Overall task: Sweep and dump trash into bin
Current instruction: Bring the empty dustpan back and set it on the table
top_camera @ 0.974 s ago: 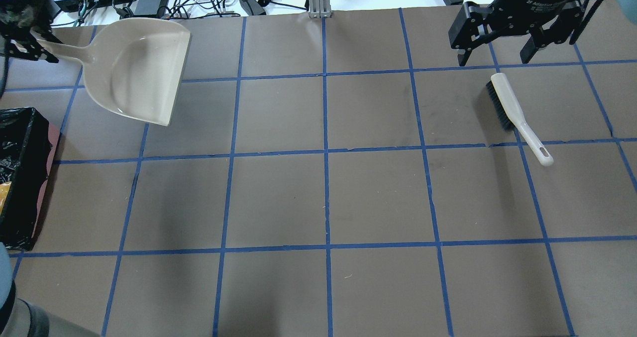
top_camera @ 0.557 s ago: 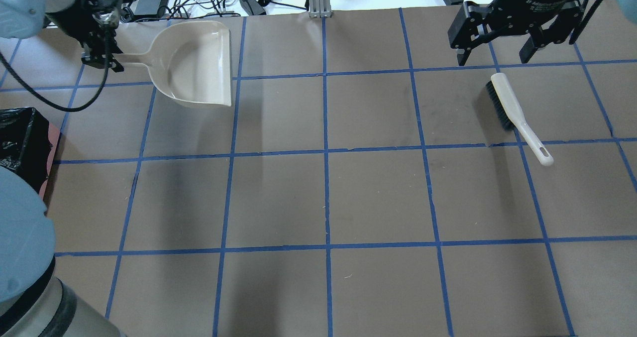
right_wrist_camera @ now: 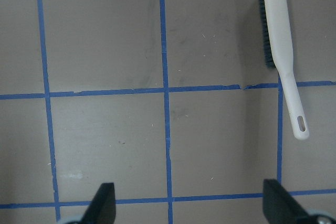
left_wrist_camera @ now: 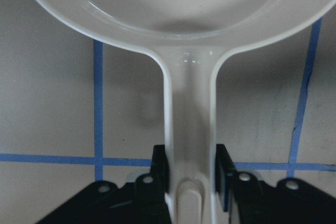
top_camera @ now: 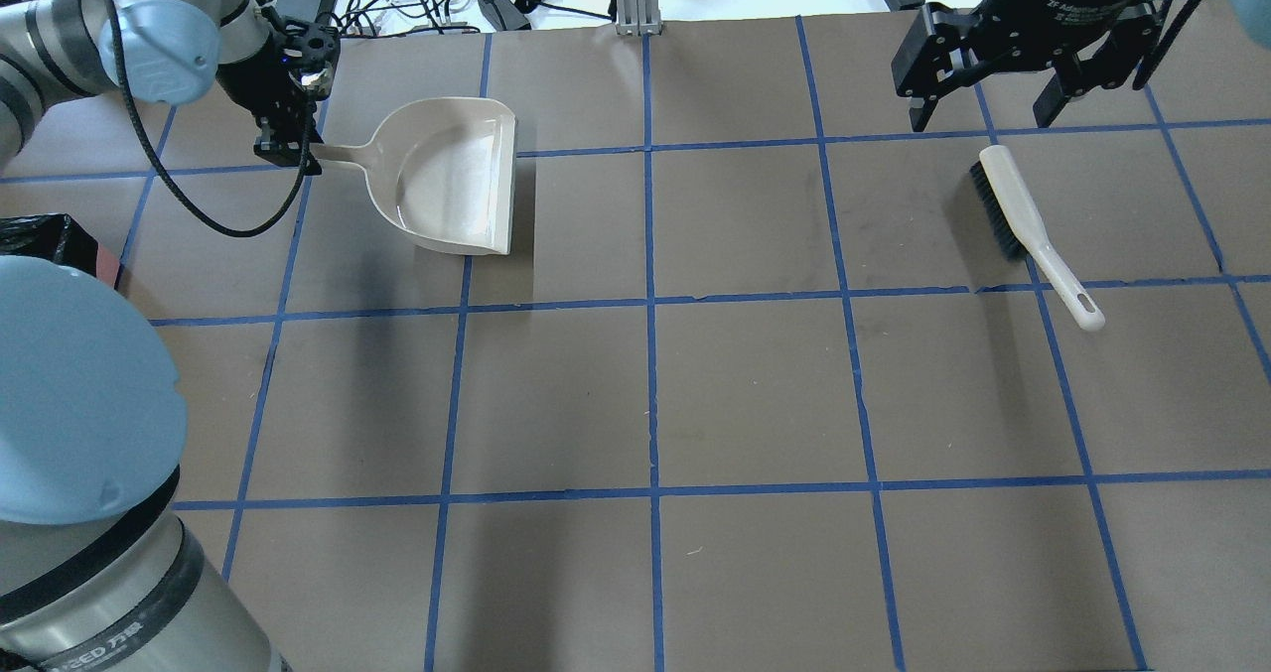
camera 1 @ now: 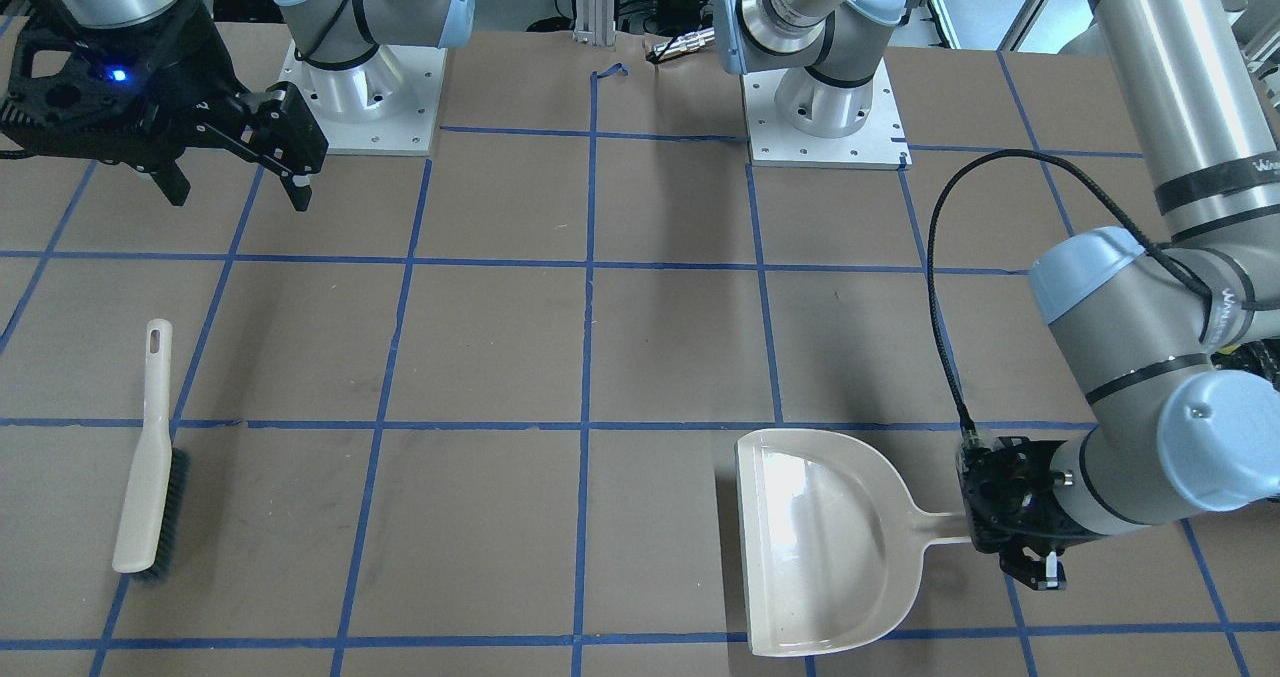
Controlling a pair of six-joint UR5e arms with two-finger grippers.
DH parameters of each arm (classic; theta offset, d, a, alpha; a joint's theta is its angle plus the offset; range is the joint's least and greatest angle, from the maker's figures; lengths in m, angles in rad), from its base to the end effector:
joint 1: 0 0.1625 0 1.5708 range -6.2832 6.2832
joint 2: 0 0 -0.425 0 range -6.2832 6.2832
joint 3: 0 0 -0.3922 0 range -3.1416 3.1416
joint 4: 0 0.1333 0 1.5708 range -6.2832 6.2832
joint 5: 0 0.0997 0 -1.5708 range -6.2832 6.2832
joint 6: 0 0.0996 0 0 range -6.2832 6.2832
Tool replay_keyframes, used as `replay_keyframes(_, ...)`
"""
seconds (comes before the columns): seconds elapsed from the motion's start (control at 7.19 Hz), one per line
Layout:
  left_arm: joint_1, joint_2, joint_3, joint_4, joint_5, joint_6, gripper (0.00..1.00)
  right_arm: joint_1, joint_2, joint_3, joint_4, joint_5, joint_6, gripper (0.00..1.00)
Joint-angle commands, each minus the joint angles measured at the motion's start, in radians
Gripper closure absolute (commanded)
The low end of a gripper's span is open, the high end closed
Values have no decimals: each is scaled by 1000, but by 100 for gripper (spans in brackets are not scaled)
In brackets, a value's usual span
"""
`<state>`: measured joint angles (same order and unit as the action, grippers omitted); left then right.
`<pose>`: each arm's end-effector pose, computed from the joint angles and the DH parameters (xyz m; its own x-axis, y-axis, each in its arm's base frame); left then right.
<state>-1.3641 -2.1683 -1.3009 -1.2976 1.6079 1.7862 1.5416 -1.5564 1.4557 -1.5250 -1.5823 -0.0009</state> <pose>0.0178 -0.7162 0.2829 0.0089 0.9981 0.0610 0.9996 -0.0105 0.0246 0.1175 -0.5050 0.5329 -0.9995 0.0289 0.0115 0.0283 0.9981 -0.0549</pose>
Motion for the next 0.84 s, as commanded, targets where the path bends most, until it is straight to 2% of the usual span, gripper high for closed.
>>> replay_keyframes(0.0, -15, -18, -4, 15, 10, 35, 100, 0, 1, 0, -1, 1, 1, 0)
replay_keyframes(0.7, -24, -28, -38, 52, 10, 36, 100, 0, 1, 0, 0, 1, -1, 0)
